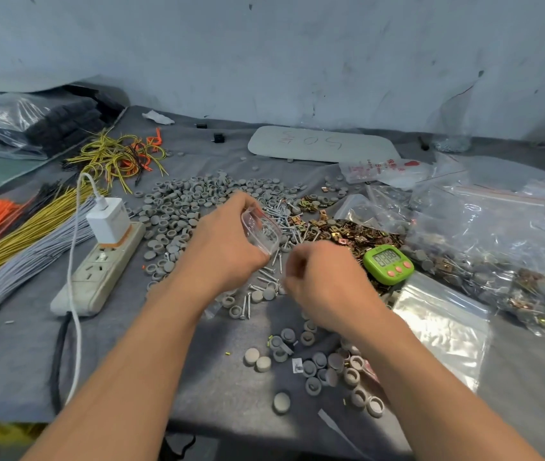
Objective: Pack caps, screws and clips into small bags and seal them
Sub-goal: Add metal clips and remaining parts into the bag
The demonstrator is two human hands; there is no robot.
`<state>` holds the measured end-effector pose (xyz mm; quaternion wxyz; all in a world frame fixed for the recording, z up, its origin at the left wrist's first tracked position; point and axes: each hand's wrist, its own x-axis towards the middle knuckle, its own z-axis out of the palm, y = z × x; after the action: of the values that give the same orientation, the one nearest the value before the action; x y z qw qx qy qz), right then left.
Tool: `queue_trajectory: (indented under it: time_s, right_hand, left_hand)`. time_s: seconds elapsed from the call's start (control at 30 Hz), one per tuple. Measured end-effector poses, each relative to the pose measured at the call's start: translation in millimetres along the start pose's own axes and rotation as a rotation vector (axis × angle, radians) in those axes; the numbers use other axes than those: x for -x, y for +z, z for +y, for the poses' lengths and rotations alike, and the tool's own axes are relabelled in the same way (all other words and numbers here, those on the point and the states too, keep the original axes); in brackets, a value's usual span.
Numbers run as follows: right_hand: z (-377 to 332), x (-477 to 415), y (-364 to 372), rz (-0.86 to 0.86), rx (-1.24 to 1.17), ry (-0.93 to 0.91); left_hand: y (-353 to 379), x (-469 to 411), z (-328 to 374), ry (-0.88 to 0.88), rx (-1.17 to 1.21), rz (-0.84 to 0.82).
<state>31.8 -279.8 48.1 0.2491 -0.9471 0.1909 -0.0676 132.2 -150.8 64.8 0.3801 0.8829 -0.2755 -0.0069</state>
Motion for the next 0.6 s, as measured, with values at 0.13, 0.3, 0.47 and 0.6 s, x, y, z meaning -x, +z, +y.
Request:
queue_trajectory:
  time_s: [0.13, 0.3, 0.47, 0.6]
  right_hand:
    - [7.8, -7.5, -8.1, 0.323, -0.392, -0.042]
    - [-1.0, -8.9, 8.2, 0.233, -0.484, -0.111]
    - [-2.2, -14.1, 11.8, 0.188, -0.491, -0.078]
    - [-2.0, -14.3, 10.8, 0.123, -0.484, -0.101]
  left_hand:
    - [1.5, 2.5, 4.1, 0.028, -0.059, -0.05]
    - [4.8, 4.0, 5.2, 0.061, -0.103, -0.094]
    - [2.5, 3.1, 3.7, 0.092, -0.092, -0.081]
    - [4.4, 2.9, 4.0, 0.096, -0.099, -0.089]
